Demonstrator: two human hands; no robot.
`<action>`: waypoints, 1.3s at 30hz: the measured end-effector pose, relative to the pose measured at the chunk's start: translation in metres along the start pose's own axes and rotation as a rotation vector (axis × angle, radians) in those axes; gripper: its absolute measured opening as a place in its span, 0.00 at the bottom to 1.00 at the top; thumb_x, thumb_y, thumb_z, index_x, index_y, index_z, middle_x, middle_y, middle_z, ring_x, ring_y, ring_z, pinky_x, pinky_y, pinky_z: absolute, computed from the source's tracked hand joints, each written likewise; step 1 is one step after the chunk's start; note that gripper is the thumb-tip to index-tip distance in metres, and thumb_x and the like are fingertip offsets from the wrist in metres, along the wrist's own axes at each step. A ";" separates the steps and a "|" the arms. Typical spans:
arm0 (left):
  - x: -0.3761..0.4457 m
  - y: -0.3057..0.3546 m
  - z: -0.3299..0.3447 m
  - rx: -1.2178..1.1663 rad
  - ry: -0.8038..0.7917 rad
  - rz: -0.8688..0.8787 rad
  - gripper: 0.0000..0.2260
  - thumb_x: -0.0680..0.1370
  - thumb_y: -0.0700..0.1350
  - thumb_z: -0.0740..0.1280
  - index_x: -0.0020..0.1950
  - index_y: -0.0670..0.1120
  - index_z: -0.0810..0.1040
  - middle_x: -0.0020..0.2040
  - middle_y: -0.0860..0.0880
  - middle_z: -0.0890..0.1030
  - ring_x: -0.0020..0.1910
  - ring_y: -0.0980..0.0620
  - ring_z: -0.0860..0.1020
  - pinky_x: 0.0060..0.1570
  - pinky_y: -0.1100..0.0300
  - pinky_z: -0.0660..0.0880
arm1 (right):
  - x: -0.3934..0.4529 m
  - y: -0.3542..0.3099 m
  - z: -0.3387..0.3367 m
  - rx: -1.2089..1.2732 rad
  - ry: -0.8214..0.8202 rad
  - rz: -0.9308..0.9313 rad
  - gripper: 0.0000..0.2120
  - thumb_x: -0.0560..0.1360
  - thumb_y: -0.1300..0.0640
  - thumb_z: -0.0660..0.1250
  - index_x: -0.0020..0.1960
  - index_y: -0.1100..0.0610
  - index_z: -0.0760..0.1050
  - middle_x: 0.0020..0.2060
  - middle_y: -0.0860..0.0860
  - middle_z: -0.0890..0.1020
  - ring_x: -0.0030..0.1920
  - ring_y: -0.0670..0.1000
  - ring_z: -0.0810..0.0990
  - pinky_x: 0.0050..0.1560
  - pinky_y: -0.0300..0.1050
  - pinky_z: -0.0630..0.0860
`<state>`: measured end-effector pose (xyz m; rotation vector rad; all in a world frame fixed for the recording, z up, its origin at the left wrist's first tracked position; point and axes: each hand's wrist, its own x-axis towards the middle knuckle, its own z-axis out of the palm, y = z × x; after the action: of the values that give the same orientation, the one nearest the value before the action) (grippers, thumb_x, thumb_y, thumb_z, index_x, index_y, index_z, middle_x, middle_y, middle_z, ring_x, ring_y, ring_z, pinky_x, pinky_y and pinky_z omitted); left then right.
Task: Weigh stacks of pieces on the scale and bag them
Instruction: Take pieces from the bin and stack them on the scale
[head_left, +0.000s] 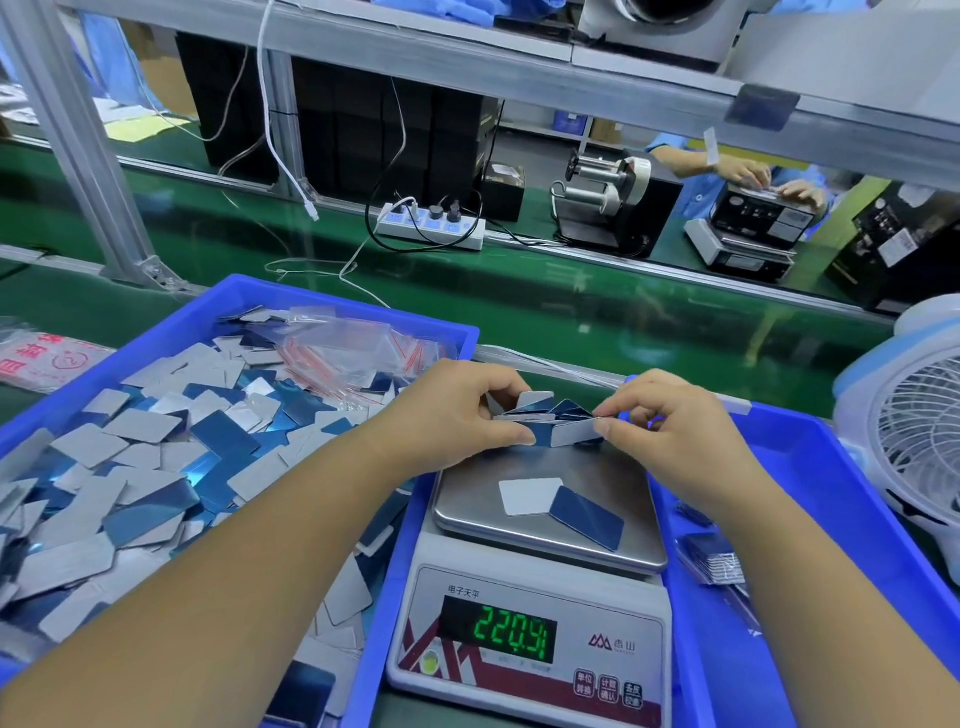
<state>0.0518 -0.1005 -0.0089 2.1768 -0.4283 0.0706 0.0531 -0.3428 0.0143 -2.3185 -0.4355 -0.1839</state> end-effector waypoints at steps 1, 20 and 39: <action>0.000 -0.001 0.000 -0.003 0.003 -0.002 0.07 0.71 0.50 0.78 0.44 0.55 0.82 0.37 0.66 0.78 0.29 0.61 0.70 0.32 0.73 0.67 | 0.000 0.000 -0.001 0.017 0.004 0.006 0.10 0.72 0.61 0.75 0.38 0.47 0.83 0.37 0.41 0.79 0.33 0.42 0.74 0.36 0.30 0.69; 0.001 0.003 -0.008 0.013 -0.018 -0.031 0.07 0.72 0.43 0.76 0.46 0.53 0.81 0.34 0.66 0.79 0.25 0.60 0.75 0.30 0.71 0.70 | -0.005 -0.008 0.017 -0.267 -0.064 -0.356 0.11 0.67 0.64 0.77 0.47 0.52 0.85 0.46 0.44 0.77 0.41 0.40 0.75 0.44 0.25 0.68; -0.002 0.009 0.000 0.070 0.018 0.003 0.05 0.73 0.48 0.75 0.44 0.51 0.79 0.27 0.66 0.75 0.25 0.64 0.71 0.29 0.72 0.66 | -0.013 -0.027 0.000 -0.197 -0.464 -0.064 0.15 0.63 0.42 0.79 0.46 0.43 0.78 0.41 0.42 0.79 0.39 0.41 0.75 0.40 0.33 0.72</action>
<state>0.0474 -0.1048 -0.0021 2.2428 -0.4242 0.1084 0.0315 -0.3289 0.0288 -2.5392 -0.7498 0.3012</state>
